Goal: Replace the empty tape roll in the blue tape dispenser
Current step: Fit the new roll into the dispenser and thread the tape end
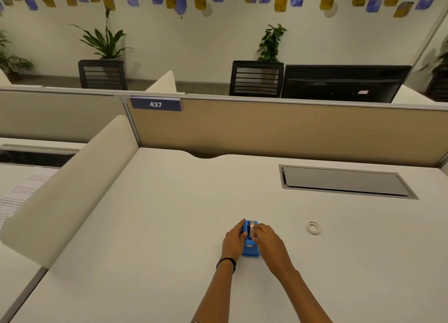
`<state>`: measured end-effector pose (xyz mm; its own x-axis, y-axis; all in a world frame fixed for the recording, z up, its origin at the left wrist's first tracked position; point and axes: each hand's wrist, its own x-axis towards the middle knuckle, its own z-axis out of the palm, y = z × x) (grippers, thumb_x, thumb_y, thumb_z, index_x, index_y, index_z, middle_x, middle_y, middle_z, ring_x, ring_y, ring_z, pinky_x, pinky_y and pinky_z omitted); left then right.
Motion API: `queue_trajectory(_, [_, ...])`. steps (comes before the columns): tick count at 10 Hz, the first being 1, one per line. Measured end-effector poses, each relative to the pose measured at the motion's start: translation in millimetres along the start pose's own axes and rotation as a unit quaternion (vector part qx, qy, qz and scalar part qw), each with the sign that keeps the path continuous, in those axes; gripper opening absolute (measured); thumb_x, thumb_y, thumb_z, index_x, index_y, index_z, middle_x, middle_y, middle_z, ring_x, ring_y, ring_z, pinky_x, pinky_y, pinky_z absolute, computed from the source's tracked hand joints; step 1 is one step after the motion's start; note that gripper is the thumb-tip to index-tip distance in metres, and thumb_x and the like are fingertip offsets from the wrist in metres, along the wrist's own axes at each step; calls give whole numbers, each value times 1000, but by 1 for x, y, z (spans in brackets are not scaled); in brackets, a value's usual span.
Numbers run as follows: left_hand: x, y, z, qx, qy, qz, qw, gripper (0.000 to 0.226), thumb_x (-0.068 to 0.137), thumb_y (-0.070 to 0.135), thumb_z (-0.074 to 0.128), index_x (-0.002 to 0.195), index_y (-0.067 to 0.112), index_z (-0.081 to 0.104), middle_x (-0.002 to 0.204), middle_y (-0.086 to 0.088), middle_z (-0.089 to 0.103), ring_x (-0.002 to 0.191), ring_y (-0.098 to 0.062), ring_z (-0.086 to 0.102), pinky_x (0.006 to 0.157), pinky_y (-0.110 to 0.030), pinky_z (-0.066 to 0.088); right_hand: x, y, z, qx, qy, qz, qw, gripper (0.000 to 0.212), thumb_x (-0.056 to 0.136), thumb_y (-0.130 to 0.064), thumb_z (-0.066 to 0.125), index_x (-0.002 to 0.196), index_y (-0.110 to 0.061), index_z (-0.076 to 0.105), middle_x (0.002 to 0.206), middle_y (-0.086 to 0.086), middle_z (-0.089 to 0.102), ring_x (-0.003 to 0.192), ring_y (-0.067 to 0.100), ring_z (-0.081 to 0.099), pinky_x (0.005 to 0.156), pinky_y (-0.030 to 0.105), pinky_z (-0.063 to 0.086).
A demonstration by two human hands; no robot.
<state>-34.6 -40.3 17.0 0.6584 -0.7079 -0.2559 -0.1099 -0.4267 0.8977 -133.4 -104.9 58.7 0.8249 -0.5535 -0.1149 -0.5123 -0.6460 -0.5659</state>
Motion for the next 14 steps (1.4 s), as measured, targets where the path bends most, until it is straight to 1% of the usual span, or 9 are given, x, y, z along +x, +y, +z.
queue_trajectory(1, [0, 0, 0, -5, 0, 0, 1000, 43, 97, 10, 42, 140, 10, 36, 143, -10, 46, 129, -24, 47, 111, -35, 37, -4, -2, -8, -30, 50, -79, 995, 100, 69, -79, 13, 122, -1, 48, 121, 9, 54, 112, 21, 48, 99, 26, 33])
queue_trajectory(2, [0, -1, -1, -4, -2, 1, 1000, 43, 97, 8, 42, 140, 11, 37, 141, -9, 48, 127, -23, 49, 109, -32, 39, 3, -7, -11, -24, -19, -34, 999, 35, 98, -21, 35, 122, 0, 49, 129, 14, 52, 120, 23, 46, 90, 17, 31])
queue_trajectory(3, [1, -1, -1, 0, -3, 0, 1000, 44, 96, 7, 42, 140, 11, 37, 140, -9, 49, 126, -24, 49, 106, -31, 40, 5, -4, -5, -19, -7, -2, 1000, 28, 94, -6, 41, 118, 2, 51, 124, 15, 55, 117, 27, 48, 95, 25, 34])
queue_trajectory(6, [1, -1, 0, -2, 1, -2, 1000, 43, 96, 7, 41, 139, 10, 38, 142, -10, 47, 128, -25, 48, 110, -37, 39, 6, -3, 0, 3, -30, 32, 999, 16, 93, -2, 42, 93, -5, 57, 96, -2, 52, 84, 12, 50, 78, 14, 36])
queue_trajectory(7, [2, -2, 0, 0, -1, 0, 1000, 43, 96, 7, 42, 139, 12, 39, 139, -9, 50, 125, -24, 50, 105, -30, 40, -5, -3, 0, 14, 1, 15, 1000, 26, 92, -1, 39, 111, 2, 56, 116, 15, 58, 109, 30, 49, 95, 35, 36])
queue_trajectory(9, [1, -2, -1, -5, 3, 0, 1000, 43, 96, 7, 42, 139, 11, 39, 140, -9, 50, 125, -23, 50, 107, -32, 39, -14, -16, -3, 19, -47, 20, 999, 33, 94, 4, 33, 126, 15, 32, 140, 26, 37, 98, 15, 52, 75, 2, 34])
queue_trajectory(11, [1, -2, -1, -4, 0, 2, 1000, 44, 96, 6, 43, 139, 11, 38, 142, -8, 48, 127, -23, 48, 110, -33, 38, -16, -21, -9, -15, -14, -38, 999, 34, 95, 5, 31, 127, 16, 29, 143, 26, 32, 124, 35, 39, 89, 15, 36])
queue_trajectory(12, [0, -1, -1, -5, 1, 3, 1000, 44, 96, 6, 43, 139, 11, 38, 142, -8, 47, 128, -23, 48, 110, -33, 38, -16, -16, -6, 23, -34, -18, 999, 35, 94, 6, 32, 126, 19, 28, 141, 28, 33, 110, 33, 43, 68, 1, 33])
queue_trajectory(14, [-1, 0, -1, -1, 4, 7, 1000, 44, 96, 7, 43, 139, 10, 38, 143, -8, 46, 129, -23, 47, 111, -33, 37, -14, 0, 13, 39, 35, -21, 998, 30, 96, -10, 37, 116, 10, 48, 122, 23, 53, 104, 31, 49, 92, 25, 39])
